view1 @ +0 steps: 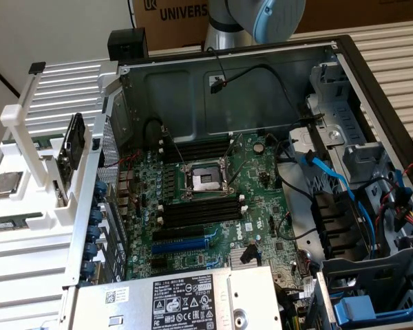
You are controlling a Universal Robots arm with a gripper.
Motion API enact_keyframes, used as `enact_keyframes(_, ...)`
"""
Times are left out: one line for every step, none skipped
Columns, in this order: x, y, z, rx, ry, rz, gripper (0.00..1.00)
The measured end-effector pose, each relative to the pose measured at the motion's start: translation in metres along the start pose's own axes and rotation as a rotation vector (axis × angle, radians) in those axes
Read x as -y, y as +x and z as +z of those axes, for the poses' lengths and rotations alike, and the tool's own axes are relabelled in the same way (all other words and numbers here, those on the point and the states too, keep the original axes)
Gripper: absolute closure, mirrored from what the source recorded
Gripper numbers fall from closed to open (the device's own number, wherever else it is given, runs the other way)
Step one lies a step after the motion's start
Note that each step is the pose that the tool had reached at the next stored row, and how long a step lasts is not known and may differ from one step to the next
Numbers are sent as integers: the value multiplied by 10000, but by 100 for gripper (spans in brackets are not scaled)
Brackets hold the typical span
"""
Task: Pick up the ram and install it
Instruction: 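Pick up the ram and move it above insertion slot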
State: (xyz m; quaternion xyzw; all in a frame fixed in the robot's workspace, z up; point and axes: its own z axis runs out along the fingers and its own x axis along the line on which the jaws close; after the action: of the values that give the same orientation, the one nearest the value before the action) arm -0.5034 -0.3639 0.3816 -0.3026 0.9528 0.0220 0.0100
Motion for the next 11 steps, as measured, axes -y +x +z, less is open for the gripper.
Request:
enact_keyframes(0, 0, 1, -6, -8, -192, 90)
enact_keyframes(0, 0, 2, -12, -14, -370, 90)
enact_keyframes(0, 0, 3, -18, -21, -551, 90)
enact_keyframes(0, 0, 4, -30, -32, -900, 90)
enact_keyframes(0, 0, 4, -36, -37, -1073, 90)
enact_keyframes(0, 0, 5, -47, -47, -1431, 90)
enact_keyframes(0, 0, 5, -54, -54, -1615, 90)
enact_keyframes(0, 0, 5, -60, -59, -1790, 90)
enact_keyframes(0, 0, 5, -67, -66, -1986, 90)
enact_keyframes(0, 0, 5, -73, -71, -2159, 90)
enact_keyframes(0, 0, 5, -81, -78, -2356, 90)
